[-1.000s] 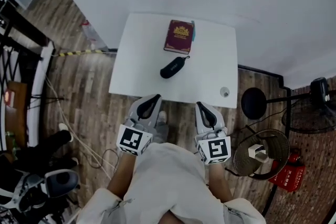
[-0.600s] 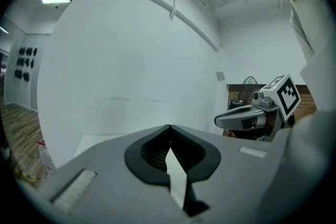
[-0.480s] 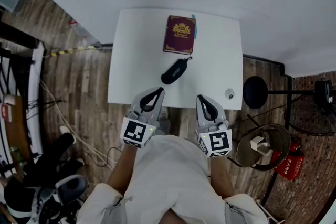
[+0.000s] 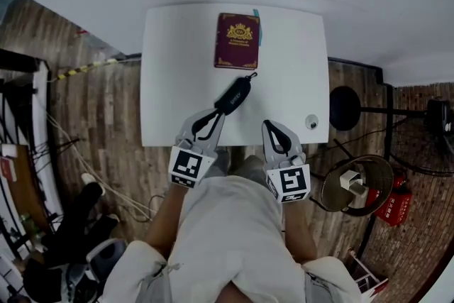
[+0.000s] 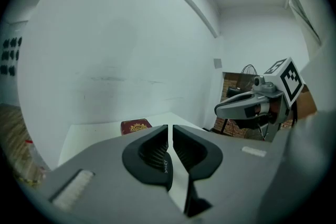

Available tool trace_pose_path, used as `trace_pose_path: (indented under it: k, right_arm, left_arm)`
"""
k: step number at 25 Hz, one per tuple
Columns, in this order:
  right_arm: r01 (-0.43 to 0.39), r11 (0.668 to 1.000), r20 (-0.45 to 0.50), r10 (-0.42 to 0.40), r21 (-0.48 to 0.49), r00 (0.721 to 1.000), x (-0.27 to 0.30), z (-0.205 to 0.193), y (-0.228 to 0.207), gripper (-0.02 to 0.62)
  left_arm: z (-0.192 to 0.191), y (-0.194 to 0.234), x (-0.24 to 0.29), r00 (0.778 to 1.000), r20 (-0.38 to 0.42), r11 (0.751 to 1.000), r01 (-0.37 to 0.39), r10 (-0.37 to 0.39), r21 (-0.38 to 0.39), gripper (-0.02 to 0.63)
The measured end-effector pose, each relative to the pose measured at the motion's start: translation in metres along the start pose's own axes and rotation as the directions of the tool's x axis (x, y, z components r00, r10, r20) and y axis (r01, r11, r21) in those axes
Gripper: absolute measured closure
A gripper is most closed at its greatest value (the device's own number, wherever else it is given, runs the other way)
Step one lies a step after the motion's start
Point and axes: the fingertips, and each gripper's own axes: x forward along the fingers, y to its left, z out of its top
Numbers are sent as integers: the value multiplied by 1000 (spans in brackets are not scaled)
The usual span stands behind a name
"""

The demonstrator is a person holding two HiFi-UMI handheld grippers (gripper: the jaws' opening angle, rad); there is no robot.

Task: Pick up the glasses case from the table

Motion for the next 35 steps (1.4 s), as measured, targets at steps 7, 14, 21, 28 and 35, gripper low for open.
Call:
trace_pose_path:
  k: [7, 14, 21, 28, 35]
  right_arm:
    - [-23, 1000, -63, 24, 7, 998, 19, -22, -6, 594]
    - [-60, 998, -107, 64, 37, 992, 35, -44, -21, 592]
    - [-140, 989, -129, 144, 38, 981, 53, -57, -33, 592]
    - [-175, 983, -166, 181, 55, 969, 64, -74, -39, 592]
    - [-172, 982, -213, 185, 78, 959, 66, -94, -42, 592]
  left_arm:
    - [-23, 9, 29, 997, -77, 1000, 15, -15, 3, 543]
    - [-43, 10, 54, 989, -149, 1000, 7, -4, 18, 527]
    - [-72, 6, 75, 969, -246, 999, 13, -3, 37, 498]
    - [-111, 8, 99, 927, -375, 996, 29, 7, 90, 417]
    - [-139, 13, 118, 878, -478, 992, 69, -10, 107, 337]
